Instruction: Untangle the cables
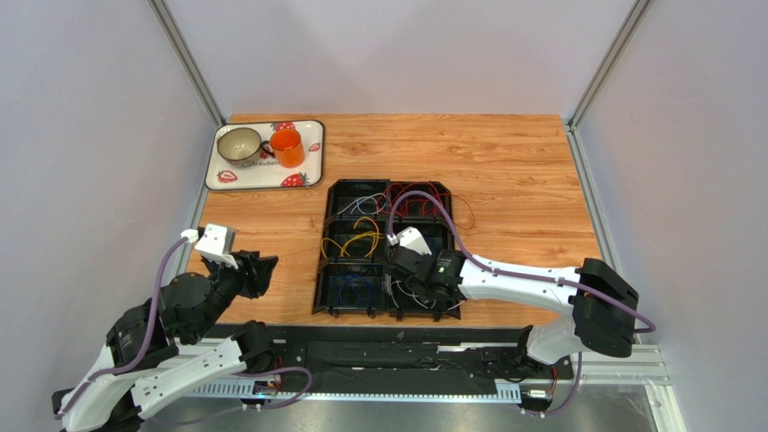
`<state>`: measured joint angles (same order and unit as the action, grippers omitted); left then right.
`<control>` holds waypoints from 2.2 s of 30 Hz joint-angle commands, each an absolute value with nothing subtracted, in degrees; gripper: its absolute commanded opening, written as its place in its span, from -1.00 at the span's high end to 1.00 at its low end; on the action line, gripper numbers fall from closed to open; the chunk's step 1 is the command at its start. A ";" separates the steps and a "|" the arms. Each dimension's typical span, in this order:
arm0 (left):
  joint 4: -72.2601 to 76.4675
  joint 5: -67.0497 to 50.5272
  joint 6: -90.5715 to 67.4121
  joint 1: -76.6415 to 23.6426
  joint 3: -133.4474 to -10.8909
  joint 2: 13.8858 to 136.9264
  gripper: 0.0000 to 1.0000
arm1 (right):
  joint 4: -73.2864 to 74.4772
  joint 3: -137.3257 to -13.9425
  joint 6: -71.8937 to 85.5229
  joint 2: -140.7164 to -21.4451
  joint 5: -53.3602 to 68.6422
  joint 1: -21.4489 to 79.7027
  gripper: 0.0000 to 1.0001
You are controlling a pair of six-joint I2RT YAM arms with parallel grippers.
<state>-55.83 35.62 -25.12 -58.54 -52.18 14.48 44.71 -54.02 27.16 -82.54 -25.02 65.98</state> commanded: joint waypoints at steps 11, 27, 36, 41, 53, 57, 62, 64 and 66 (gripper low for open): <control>-53.88 35.42 -23.82 -58.89 -51.94 13.62 -0.07 | 59.40 -65.47 31.37 -81.65 -34.44 70.13 0.26; -53.79 35.33 -23.82 -58.89 -51.68 14.50 -0.07 | 71.02 -59.18 64.40 -70.77 -42.63 65.57 -0.14; -53.79 35.59 -23.82 -58.89 -51.50 15.56 -0.07 | 57.14 -47.56 60.04 -61.88 -30.16 53.18 -0.06; -53.79 35.68 -23.91 -58.89 -51.50 15.64 -0.07 | 52.47 -46.58 56.52 -63.36 -26.46 51.42 -0.01; -53.88 35.86 -23.91 -58.89 -51.50 16.17 -0.07 | 48.26 -45.00 54.06 -66.45 -21.20 51.15 0.07; -53.79 35.86 -23.82 -58.89 -51.42 16.17 -0.07 | 42.82 -45.09 48.26 -63.64 -14.69 51.15 0.10; -53.88 35.86 -23.82 -58.89 -51.50 16.70 -0.07 | 44.91 -48.42 45.45 -58.81 -15.38 51.33 -0.10; -53.88 35.95 -23.82 -58.89 -51.42 16.70 -0.07 | 46.23 -50.61 44.04 -58.27 -15.38 51.33 -0.20; -53.88 35.95 -23.91 -58.89 -51.42 16.61 -0.06 | 46.49 -51.94 41.40 -57.40 -14.77 51.42 -0.23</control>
<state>-55.42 35.46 -25.10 -58.54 -51.46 15.84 47.27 -47.05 46.76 -59.51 -15.70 51.29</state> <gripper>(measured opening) 0.533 0.599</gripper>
